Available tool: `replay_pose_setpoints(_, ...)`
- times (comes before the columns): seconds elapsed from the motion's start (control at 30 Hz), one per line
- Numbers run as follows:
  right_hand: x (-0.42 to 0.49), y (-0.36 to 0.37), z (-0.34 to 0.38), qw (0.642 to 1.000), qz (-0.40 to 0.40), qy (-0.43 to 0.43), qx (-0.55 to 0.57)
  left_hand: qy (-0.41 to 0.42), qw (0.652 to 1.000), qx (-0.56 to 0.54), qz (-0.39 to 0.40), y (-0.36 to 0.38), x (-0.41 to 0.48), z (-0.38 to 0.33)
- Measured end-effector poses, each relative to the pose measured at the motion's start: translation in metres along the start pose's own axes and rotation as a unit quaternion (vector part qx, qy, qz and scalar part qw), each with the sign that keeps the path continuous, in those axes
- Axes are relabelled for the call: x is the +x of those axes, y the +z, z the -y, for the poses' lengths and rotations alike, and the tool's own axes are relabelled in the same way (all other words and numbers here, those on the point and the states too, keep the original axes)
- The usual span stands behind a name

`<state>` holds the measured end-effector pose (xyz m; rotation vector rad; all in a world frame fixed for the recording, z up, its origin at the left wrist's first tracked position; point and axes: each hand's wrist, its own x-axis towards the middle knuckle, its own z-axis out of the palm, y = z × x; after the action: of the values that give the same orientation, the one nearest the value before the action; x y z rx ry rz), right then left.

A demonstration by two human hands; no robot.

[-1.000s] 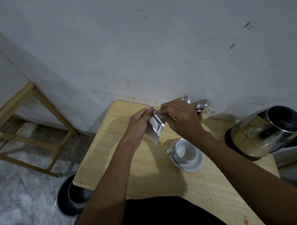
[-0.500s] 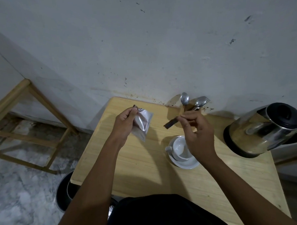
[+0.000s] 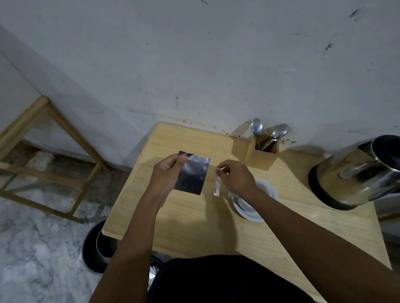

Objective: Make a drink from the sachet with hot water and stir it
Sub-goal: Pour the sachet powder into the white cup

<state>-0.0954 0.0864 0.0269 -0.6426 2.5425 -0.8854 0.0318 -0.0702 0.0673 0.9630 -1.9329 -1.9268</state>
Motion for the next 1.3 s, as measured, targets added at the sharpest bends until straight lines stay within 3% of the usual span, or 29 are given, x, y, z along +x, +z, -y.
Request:
replay_pose_setpoints(0.17,0.012,0.012,0.001,0.995,-0.048,-0.022,-0.088,0.001,1.000,0.003,0.003,0.002,-0.006,0.000)
replay_pose_setpoints(0.27,0.003,-0.003,0.006,0.995,-0.067,-0.012,0.070,0.006,1.000,0.006,0.013,0.003,-0.007,-0.004)
replay_pose_setpoints(0.37,-0.024,-0.027,0.015,0.963,-0.033,0.027,0.265,0.008,0.999,-0.006,0.035,0.009,-0.007,-0.007)
replay_pose_setpoints(0.5,-0.060,-0.041,0.006,0.952,0.075,-0.009,0.298,0.011,0.997,-0.020,0.068,0.030,-0.010,-0.013)
replay_pose_setpoints(0.63,-0.071,-0.051,-0.016,0.973,0.009,-0.038,0.227,0.016,0.990,0.003,0.142,0.053,-0.016,-0.018)
replay_pose_setpoints(0.87,-0.099,-0.077,-0.049,0.945,-0.105,0.014,0.311,0.012,0.975,0.047,0.216,0.088,-0.025,-0.022)
replay_pose_setpoints(1.1,-0.128,-0.072,-0.078,0.900,-0.125,0.095,0.406,-0.027,0.977,-0.020,0.210,0.128,-0.034,-0.019)
replay_pose_setpoints(1.2,-0.134,-0.071,-0.085,0.877,-0.163,0.116,0.437,-0.020,0.978,0.011,0.208,0.135,-0.038,-0.010)
replay_pose_setpoints(1.3,-0.139,-0.075,-0.096,0.896,-0.191,0.113,0.384,0.030,0.981,0.103,0.162,0.134,-0.036,0.005)
